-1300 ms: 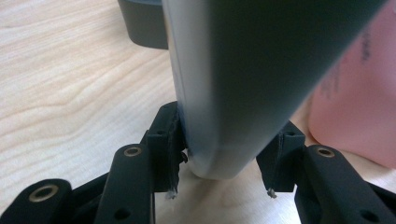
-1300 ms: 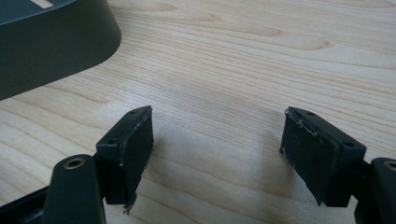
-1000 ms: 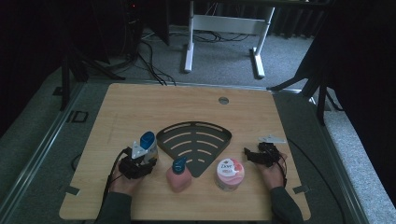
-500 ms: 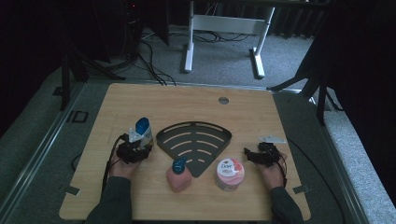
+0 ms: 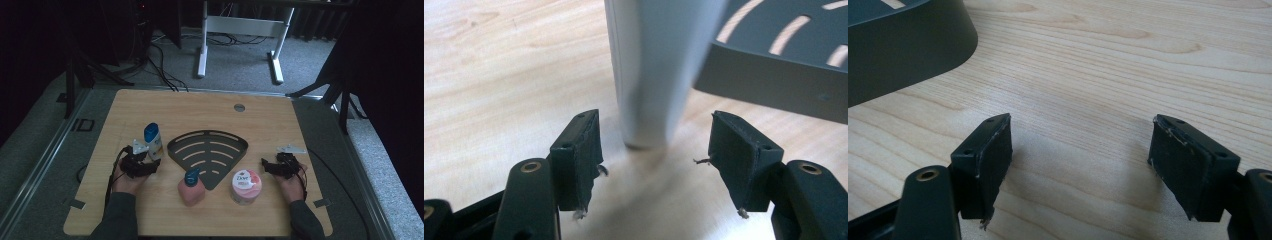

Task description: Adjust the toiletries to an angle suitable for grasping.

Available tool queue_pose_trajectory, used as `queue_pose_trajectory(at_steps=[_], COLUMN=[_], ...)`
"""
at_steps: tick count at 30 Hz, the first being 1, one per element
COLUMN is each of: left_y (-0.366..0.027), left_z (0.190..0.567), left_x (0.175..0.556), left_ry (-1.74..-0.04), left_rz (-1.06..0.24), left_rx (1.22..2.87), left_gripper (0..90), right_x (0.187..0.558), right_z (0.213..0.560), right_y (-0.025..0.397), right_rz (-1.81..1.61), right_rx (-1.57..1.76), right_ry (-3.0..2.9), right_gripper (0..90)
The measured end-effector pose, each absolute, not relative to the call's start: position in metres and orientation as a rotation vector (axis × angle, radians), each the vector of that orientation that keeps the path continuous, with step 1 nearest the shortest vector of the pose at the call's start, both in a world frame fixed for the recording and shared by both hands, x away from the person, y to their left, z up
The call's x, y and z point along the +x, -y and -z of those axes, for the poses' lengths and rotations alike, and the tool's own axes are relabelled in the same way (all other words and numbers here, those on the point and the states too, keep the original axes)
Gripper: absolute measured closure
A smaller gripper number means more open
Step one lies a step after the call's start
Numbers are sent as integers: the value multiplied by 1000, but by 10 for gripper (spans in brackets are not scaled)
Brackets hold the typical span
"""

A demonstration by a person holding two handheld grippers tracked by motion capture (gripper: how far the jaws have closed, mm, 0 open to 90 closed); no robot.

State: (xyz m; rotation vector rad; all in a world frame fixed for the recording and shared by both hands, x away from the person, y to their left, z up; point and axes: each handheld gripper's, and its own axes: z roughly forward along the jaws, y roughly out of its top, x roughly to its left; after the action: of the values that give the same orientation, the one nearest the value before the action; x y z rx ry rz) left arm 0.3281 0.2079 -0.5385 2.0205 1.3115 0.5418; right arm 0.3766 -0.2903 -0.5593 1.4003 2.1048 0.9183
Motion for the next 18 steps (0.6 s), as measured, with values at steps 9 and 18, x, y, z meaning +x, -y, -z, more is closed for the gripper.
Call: queue_pose_trajectory(at_steps=[9,18], left_y=[-197,-169], left_z=[531,510], left_x=[290,271], left_ry=[-1244,-1099], left_rz=[-459,-414], left_rx=[2036,2083], left_gripper=[494,604], right_x=[377,377], right_z=[559,559], right_y=[290,290], right_rz=[-918,-918], right_rx=[1400,1400], right_ry=[-2105,-2105], right_gripper=[249,249])
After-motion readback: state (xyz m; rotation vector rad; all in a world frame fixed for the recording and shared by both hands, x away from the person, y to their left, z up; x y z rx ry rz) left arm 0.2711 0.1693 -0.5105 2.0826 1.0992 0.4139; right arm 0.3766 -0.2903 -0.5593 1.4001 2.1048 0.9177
